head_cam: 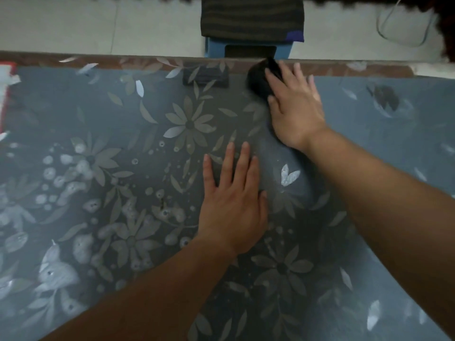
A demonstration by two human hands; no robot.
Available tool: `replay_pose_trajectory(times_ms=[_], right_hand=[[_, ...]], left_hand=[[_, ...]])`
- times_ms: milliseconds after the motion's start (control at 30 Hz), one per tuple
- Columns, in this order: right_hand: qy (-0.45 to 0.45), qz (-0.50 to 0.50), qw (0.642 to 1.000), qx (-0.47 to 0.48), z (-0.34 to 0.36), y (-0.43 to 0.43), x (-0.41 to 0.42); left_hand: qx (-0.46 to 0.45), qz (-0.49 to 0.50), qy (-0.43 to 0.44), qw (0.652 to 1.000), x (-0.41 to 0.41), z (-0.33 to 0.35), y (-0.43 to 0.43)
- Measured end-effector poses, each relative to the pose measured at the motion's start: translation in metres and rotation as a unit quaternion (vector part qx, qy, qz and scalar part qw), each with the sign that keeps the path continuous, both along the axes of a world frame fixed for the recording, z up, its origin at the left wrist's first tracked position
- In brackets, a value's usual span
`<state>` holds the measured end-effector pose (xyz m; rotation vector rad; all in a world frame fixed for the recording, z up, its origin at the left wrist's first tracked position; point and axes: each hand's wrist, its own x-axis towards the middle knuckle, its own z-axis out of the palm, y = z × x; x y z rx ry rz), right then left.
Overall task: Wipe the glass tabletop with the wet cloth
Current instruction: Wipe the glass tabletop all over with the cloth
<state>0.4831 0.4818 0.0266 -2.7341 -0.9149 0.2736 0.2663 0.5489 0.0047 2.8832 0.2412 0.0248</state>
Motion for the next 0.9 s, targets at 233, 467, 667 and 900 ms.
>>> replay_pose_trajectory(times_ms=[233,467,667,900], right_hand=[[0.003,0.137,0.990,-0.015,0.002,-0.094,-0.068],[-0.006,0.049,0.999,0.002,-0.004,-0.062,-0.069],[0.008,0.121,0.992,-0.013,0.004,-0.128,-0.127],[-0.001,-0.001,1.000,0.017,-0.006,-0.103,-0.117]], left_hand=[[-0.014,0.008,-0.007,1.000,-0.001,0.002,-0.002],[-0.027,0.023,-0.007,0.999,-0.001,0.004,-0.001],[-0.030,0.011,0.010,0.999,-0.002,0.009,0.000],[-0.025,0.012,0.028,0.999,-0.002,0.009,0.001]])
